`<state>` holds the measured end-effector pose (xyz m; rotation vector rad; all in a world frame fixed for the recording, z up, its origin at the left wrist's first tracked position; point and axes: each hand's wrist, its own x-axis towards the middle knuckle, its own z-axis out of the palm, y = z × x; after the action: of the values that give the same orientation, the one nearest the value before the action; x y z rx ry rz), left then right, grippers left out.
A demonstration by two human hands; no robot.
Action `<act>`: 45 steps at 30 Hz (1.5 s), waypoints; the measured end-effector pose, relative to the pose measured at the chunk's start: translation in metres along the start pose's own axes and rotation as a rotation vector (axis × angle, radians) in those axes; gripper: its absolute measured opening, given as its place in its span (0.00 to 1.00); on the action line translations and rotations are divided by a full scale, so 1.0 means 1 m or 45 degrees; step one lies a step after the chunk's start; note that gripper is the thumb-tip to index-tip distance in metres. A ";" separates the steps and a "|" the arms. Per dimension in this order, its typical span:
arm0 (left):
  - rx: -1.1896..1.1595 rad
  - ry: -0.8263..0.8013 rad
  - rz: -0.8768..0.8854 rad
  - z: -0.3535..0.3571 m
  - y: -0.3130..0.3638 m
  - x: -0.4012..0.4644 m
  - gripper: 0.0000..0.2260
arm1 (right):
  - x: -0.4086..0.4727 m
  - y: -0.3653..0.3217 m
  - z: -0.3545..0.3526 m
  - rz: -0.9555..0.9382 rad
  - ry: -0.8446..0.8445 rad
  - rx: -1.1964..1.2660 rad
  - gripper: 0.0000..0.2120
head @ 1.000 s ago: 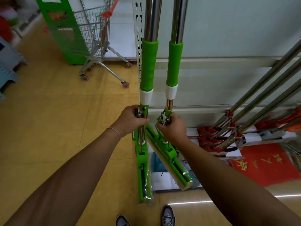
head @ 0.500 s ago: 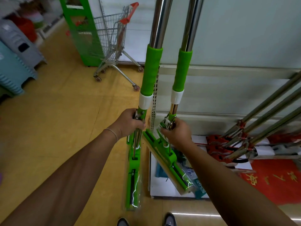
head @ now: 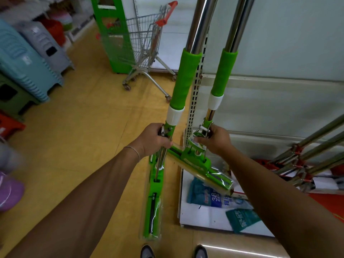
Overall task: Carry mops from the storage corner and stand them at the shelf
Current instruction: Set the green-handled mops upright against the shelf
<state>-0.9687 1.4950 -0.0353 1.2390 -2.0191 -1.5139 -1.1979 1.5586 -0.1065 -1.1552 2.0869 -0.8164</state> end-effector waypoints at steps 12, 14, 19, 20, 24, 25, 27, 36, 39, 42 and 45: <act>-0.007 -0.014 -0.021 0.016 0.001 -0.015 0.26 | 0.007 -0.006 0.004 0.019 0.095 0.096 0.22; -0.012 -0.021 -0.026 0.019 0.003 -0.017 0.23 | 0.008 -0.007 0.002 0.011 0.066 0.075 0.19; -0.003 -0.045 -0.037 0.021 0.002 -0.019 0.23 | 0.020 -0.007 0.002 0.015 0.012 0.025 0.21; 0.005 -0.046 -0.041 0.020 0.002 -0.020 0.22 | 0.024 -0.007 0.001 0.024 0.002 0.033 0.21; 0.031 -0.060 -0.051 0.015 0.000 -0.026 0.22 | 0.043 -0.007 -0.010 0.041 -0.096 -0.041 0.19; 0.039 -0.069 -0.047 0.014 -0.001 -0.029 0.24 | 0.048 -0.008 -0.013 0.042 -0.131 -0.043 0.19; 0.046 -0.094 -0.042 0.013 -0.002 -0.033 0.24 | 0.056 -0.010 -0.019 0.025 -0.188 -0.045 0.18; 0.000 -0.089 -0.077 0.018 -0.003 -0.036 0.19 | 0.059 -0.014 -0.021 -0.023 -0.265 -0.045 0.19; -0.016 -0.083 -0.071 0.020 -0.003 -0.034 0.22 | 0.052 -0.012 -0.017 0.028 -0.218 -0.040 0.18; -0.016 -0.072 -0.072 0.021 -0.005 -0.033 0.25 | 0.040 -0.014 -0.011 -0.035 -0.112 -0.147 0.17; 0.014 -0.058 -0.074 0.021 -0.006 -0.033 0.20 | 0.031 -0.019 0.000 -0.035 0.055 -0.041 0.22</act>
<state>-0.9623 1.5335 -0.0414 1.2895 -2.0392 -1.5738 -1.2016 1.5233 -0.0988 -1.1960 2.1308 -0.8306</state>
